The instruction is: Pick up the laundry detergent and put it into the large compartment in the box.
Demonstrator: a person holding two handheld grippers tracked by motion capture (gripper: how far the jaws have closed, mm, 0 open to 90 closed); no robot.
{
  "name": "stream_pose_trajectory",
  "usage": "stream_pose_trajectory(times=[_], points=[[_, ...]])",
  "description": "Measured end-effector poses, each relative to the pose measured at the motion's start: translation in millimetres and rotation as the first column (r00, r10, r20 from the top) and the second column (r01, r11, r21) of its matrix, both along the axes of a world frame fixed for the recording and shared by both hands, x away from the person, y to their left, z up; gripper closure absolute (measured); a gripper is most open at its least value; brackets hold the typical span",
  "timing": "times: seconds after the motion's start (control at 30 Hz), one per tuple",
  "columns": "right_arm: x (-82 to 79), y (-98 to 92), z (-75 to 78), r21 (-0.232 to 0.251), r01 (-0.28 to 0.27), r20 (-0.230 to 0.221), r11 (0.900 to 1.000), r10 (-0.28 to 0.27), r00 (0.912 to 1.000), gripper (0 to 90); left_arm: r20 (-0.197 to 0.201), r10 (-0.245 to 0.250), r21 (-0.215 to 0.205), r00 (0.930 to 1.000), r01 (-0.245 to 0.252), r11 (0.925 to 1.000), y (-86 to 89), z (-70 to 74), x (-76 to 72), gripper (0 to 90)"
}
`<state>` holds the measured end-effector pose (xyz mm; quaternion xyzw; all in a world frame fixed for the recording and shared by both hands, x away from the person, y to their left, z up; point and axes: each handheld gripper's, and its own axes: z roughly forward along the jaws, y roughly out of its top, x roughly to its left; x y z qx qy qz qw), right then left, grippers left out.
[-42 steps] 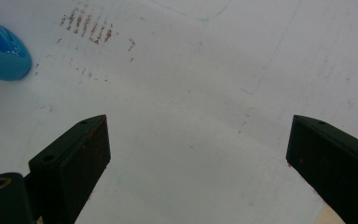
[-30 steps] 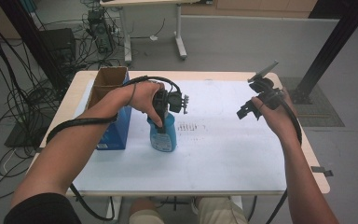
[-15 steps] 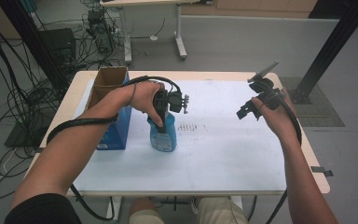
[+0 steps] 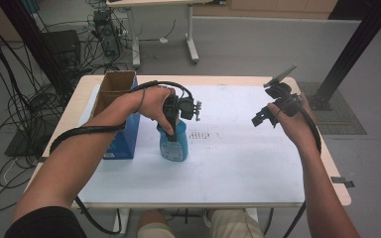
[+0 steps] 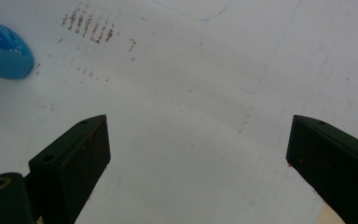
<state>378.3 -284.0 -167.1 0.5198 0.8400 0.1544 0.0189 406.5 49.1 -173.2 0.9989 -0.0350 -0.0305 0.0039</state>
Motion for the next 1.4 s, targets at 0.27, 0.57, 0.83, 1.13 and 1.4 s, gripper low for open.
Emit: stream_pose_trajectory(times=[0.27,0.57,0.83,1.13,1.4], points=[[-1.0,-0.6,0.1,-0.002,0.003,0.002,1.000,-0.003,1.0000,6.4,-0.005,0.024,-0.007,0.9997,-0.024,0.9997,3.1,0.2,3.0,35.9],[-2.4,-1.7,0.9,0.013,-0.001,0.006,1.000,0.001,1.0000,6.4,0.012,0.076,0.000,0.9970,-0.076,0.9971,0.9,19.1,1.5,36.0],[-6.0,-6.1,2.6,0.025,-0.007,0.013,1.000,0.007,0.9999,6.4,0.009,0.186,0.006,0.9826,-0.186,0.9826,-2.4,63.9,5.1,36.0],[-10.2,-8.9,6.7,0.031,-0.014,0.015,0.999,0.013,0.9998,6.4,0.057,0.356,-0.013,0.9330,-0.355,0.9346,1.6,128.9,4.6,36.0],[-15.3,-1.0,18.4,0.032,-0.045,0.039,0.998,0.044,0.9983,6.4,0.103,0.612,-0.053,0.7840,-0.610,0.7904,20.8,190.6,7.8,36.1]])
